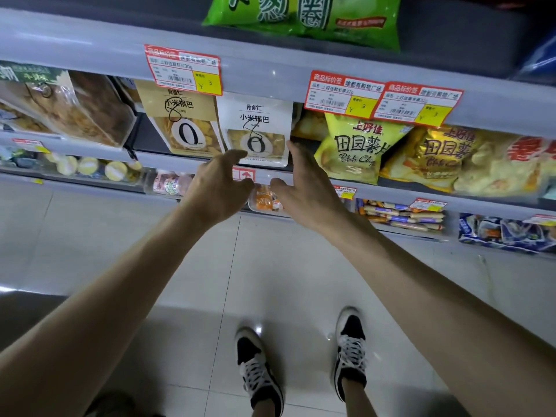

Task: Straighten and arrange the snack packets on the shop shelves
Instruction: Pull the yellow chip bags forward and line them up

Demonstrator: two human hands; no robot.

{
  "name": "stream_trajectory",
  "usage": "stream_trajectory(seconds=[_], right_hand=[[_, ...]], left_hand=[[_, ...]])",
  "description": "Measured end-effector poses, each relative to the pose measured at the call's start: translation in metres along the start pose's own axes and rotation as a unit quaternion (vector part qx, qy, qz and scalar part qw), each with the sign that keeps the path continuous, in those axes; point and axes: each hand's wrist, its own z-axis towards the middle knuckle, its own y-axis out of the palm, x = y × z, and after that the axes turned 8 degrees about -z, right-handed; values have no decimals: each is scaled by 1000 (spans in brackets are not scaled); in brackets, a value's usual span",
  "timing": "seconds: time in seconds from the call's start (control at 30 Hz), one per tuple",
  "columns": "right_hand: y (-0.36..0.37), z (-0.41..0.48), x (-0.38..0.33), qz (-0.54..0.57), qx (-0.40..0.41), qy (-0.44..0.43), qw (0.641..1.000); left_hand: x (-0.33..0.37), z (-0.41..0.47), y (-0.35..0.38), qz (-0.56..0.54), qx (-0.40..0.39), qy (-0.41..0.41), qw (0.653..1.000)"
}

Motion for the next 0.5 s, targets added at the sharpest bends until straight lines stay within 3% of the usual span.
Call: stream_trajectory(seconds=[0.2, 0.33, 0.5], right_hand=[[-28, -43, 25, -128, 11, -8, 992], [-51, -70, 57, -177, 68, -17, 982], [-85, -80, 115, -124, 104, 65, 985]], left_hand=[[33, -33, 35, 69, -13, 25, 997], [48, -38, 65, 98, -21, 44, 994], [76, -26, 103, 74, -6, 49, 996]])
